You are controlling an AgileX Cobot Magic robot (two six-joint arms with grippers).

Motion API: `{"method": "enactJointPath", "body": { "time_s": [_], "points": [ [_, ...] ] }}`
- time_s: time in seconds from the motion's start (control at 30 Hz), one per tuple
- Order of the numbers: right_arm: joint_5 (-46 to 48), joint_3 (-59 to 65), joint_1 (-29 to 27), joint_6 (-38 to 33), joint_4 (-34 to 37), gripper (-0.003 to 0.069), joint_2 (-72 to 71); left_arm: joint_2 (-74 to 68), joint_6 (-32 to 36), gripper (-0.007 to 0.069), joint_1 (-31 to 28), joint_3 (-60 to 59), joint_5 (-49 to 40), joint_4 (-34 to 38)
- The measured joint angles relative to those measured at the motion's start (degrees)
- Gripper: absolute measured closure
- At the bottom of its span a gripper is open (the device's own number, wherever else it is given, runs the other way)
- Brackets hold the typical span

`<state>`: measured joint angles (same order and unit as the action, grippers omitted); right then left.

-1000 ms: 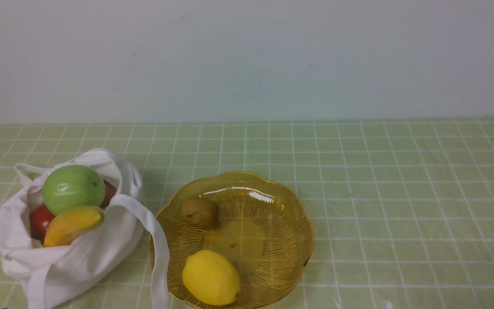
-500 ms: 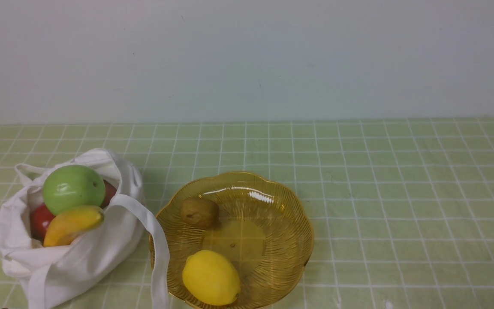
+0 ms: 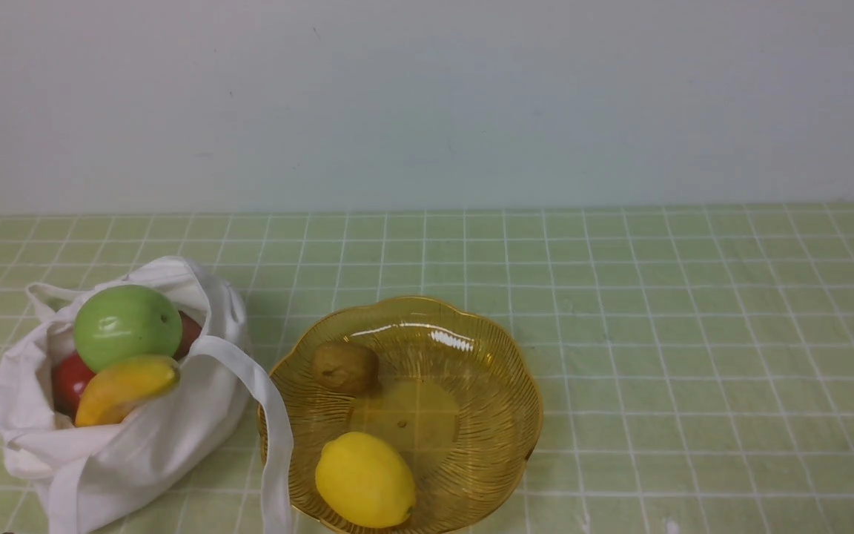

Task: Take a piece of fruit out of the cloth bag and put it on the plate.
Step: Use the left arm to grab a banana from the bag

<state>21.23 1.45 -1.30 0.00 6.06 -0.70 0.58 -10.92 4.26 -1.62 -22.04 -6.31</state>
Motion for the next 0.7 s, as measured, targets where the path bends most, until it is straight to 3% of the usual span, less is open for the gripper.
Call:
{"method": "enactJointPath", "body": {
  "time_s": [0.13,0.4,0.53,0.7],
  "points": [
    [0.0,0.0,0.0,0.0,0.0,0.0673,0.0,0.0,-1.3,0.0632,0.0,0.0,0.0,1.8],
    [0.0,0.0,0.0,0.0,0.0,0.0673,0.0,0.0,-19.6,0.0632,0.0,0.0,-0.1,30.2],
    [0.0,0.0,0.0,0.0,0.0,0.0673,0.0,0.0,-20.3,0.0632,0.0,0.0,0.3,36.6],
    [0.0,0.0,0.0,0.0,0.0,0.0673,0.0,0.0,-17.2,0.0632,0.0,0.6,0.7,38.9]
  ]
}}
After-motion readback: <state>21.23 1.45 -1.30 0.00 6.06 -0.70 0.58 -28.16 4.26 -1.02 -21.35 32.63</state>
